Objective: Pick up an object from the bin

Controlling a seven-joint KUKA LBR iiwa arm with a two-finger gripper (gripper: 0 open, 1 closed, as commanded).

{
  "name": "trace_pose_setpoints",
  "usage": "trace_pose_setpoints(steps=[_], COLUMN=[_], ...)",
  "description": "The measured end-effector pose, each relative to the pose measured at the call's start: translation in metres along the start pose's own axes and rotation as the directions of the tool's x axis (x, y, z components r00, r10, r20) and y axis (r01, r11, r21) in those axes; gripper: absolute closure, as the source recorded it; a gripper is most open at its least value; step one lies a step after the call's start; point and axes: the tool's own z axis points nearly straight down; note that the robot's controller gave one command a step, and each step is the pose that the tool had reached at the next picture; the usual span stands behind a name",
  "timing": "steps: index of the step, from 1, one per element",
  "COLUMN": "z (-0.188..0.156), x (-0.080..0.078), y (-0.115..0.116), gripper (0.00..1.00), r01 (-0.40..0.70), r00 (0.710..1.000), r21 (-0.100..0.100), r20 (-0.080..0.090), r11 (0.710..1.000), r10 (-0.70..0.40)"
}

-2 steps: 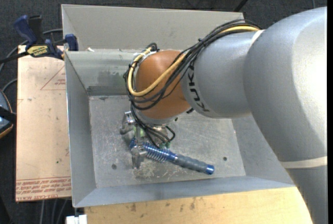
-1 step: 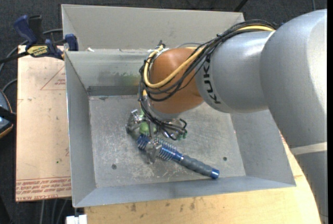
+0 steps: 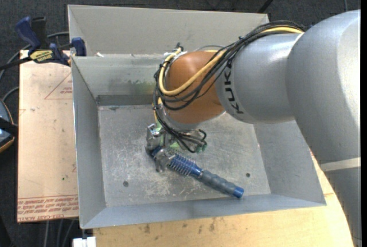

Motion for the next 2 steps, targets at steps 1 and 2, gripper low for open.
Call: trace_pose_setpoints(steps=[1,2], z=[-0.1289,-0.1260], x=[-0.0442,-0.0430], y=[-0.0586,-0.0569], gripper=[1.00,0.00], r01=[0.431,0.432], r00=[0.902,0.902], r21=[0.002,-0.004], r20=[-0.006,-0.010], r11=[0.902,0.902], r10=[-0.431,-0.432])
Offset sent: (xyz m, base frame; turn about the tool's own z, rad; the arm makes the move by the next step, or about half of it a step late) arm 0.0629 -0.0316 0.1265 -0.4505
